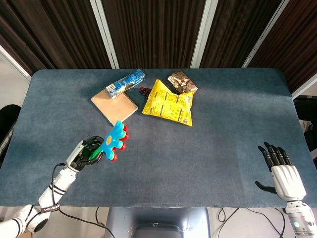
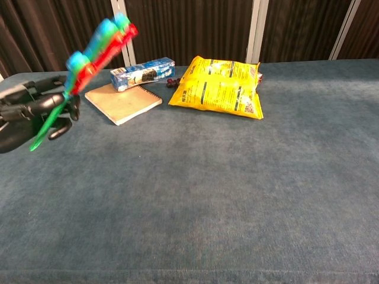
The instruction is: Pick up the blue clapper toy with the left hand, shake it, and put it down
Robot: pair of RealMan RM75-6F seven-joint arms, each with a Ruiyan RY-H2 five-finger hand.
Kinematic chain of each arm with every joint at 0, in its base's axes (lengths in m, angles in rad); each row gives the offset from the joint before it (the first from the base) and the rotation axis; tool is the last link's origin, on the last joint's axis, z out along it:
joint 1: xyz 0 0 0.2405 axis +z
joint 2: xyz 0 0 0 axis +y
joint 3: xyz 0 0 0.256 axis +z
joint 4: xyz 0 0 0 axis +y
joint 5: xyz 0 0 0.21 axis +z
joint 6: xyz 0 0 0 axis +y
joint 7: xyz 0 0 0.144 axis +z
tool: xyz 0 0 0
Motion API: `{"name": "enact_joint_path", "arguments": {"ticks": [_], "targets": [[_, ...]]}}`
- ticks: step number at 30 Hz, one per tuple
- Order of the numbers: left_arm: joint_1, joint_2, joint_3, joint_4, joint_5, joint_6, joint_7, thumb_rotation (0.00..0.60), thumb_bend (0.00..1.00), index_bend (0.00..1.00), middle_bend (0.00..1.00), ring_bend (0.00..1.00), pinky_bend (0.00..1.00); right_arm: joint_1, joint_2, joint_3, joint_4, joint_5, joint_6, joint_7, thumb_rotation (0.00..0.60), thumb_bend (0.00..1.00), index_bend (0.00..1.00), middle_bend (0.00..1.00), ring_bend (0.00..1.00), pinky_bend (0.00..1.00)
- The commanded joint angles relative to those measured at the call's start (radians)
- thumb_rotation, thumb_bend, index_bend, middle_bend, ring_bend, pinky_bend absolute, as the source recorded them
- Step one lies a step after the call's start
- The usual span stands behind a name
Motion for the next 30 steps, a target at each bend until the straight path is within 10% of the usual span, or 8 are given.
{"name": "enact_joint_path", "arguments": {"ticks": [1,7,18,24,30], "targets": [[-0.082,0.107,0.098,-0.080,0.034,-0.258,0.608,0.600,0.59,0.90,0.85,0.52,0.78,0.000,0.002,0.001,0.001,-0.001,0.001,0.005,0.600,0.04,0.00,0.00,0.00,0.00],[-0.044,0.138,0.028,-0.143,-0.038,-0.113,0.493,0.600,0.58,0.90,0.85,0.52,0.78,0.002,0.002,-0.001,0.002,-0.001,-0.006,0.006,0.600,0.04,0.00,0.00,0.00,0.00],[0.069,0.145,-0.161,-0.200,-0.195,0.211,-0.386,0.600,0.57,0.90,0.85,0.52,0.77,0.003,0.003,-0.001,0.000,0.002,-0.010,0.006,0.600,0.04,0.00,0.00,0.00,0.00],[0.076,0.128,-0.155,-0.168,-0.179,0.209,-0.371,0.600,0.58,0.90,0.85,0.51,0.75,0.002,0.001,0.000,-0.001,0.004,-0.007,0.002,0.600,0.04,0.00,0.00,0.00,0.00],[0.009,0.075,0.001,-0.031,-0.013,0.068,0.006,0.600,0.58,0.90,0.85,0.51,0.76,0.004,-0.002,-0.001,0.000,0.005,-0.013,-0.003,0.600,0.04,0.00,0.00,0.00,0.00]]}}
